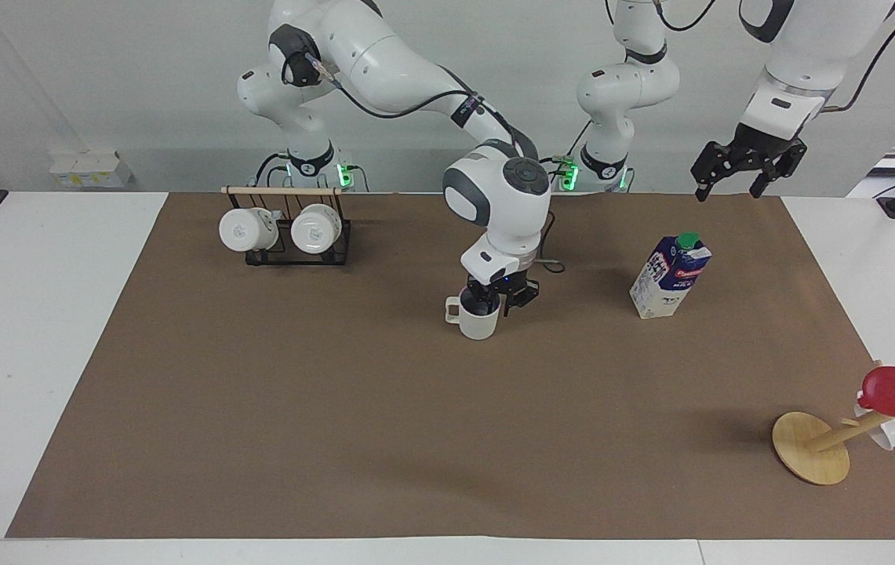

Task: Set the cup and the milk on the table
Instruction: 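Lift the mug with the right gripper and carry it toward table center, then release the mug with the right gripper while the left gripper reaches the milk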

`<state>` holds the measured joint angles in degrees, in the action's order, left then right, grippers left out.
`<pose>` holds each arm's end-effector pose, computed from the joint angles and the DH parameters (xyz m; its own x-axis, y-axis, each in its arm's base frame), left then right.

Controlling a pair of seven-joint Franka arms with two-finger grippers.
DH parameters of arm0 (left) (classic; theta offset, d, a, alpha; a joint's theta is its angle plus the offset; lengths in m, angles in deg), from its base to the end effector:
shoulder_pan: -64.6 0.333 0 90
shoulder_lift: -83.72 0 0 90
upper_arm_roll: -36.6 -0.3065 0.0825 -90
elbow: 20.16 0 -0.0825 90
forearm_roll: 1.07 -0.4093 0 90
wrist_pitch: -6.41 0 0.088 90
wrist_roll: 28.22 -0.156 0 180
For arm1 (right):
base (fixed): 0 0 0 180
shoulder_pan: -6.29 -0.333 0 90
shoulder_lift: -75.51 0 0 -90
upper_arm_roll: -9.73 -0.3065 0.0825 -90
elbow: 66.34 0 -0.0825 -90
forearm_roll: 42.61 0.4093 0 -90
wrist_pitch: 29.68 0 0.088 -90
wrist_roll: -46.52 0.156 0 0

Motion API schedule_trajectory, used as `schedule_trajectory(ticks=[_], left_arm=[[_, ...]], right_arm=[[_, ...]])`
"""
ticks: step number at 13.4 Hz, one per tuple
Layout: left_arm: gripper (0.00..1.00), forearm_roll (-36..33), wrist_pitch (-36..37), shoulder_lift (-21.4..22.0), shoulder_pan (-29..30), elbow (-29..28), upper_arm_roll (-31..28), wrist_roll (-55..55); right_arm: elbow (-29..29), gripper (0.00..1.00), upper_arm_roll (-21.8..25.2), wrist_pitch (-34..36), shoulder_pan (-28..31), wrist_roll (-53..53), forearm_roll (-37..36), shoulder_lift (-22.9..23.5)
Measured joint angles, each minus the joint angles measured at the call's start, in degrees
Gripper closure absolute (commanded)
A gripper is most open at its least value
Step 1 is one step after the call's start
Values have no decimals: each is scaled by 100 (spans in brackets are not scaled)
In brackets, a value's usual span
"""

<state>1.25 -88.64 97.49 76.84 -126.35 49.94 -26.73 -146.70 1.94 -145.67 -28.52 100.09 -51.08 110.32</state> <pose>0.5158 -0.0250 0.5599 0.9991 0.0147 0.0401 0.0152 -0.9998 -0.0135 0.5635 0.4784 0.2866 0.9868 -0.1515 0.0570 -0.1527 -0.9881 0.0181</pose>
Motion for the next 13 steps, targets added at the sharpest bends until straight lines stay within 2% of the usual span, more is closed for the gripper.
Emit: schedule_trajectory(ticks=[2, 5, 10, 13], left_arm=[[0, 0, 12, 0, 1, -2, -19, 0], [0, -1, -25, -9, 2, -106, -32, -6], [0, -5, -1224, -11, -3, -1160, 18, -76], [0, -6, -1949, -20, -4, -1767, 16, -400]], right_arm=[[55, 0, 7, -5, 18, 5, 1, -163], [37, 0, 25, 448, 231, -21, 1, -850], [-1126, 0, 36, 890, 1548, -1246, 241, -2562], [-1390, 0, 40, 1353, 2240, -1983, 260, -3200]])
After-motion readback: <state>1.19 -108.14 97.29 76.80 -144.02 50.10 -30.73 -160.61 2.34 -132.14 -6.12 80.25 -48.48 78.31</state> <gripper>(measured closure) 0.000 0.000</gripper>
